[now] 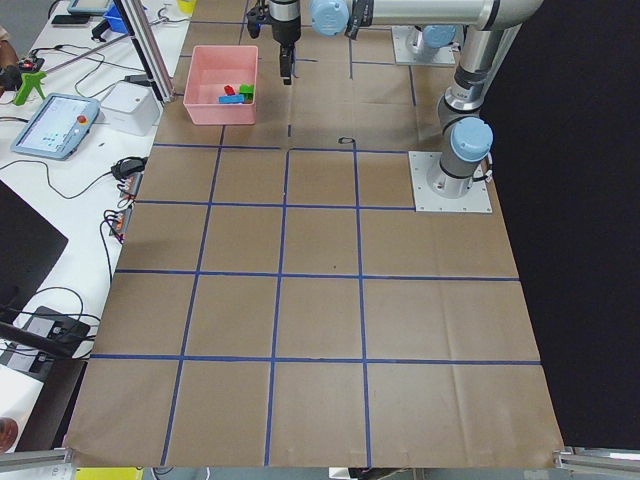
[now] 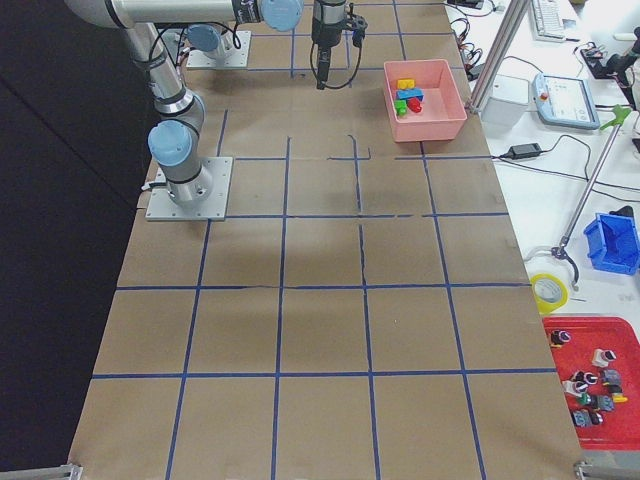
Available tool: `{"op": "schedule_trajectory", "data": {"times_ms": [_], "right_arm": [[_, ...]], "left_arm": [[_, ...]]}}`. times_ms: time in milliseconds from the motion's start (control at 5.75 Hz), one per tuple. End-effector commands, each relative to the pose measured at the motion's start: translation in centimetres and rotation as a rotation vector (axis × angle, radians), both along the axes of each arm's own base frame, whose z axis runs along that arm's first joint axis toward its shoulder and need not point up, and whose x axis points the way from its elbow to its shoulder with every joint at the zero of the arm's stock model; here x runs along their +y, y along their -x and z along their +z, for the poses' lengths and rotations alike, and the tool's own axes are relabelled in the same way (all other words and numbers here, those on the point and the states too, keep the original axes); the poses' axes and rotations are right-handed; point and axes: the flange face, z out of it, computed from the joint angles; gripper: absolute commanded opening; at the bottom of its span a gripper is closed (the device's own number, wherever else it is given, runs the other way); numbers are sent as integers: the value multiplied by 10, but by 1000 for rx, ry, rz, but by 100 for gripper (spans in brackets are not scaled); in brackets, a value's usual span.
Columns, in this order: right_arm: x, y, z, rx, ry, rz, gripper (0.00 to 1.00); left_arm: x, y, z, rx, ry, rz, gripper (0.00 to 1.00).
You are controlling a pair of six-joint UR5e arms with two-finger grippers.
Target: Put all blocks into box
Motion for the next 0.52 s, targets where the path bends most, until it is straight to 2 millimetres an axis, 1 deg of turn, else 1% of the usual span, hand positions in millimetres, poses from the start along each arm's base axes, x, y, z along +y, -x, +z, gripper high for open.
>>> {"op": "schedule_trajectory", "data": {"times_ms": [0, 174, 348], "right_arm": [[16, 0, 16, 8, 37, 12, 100], [12, 0, 8, -1, 24, 11, 100], [0, 2, -8, 4, -14, 9, 100]], "left_arm": [[8, 1, 11, -1, 21, -6, 100], [10, 0, 12, -5, 23, -6, 100], [10, 0, 12, -10, 23, -9, 100]]}}
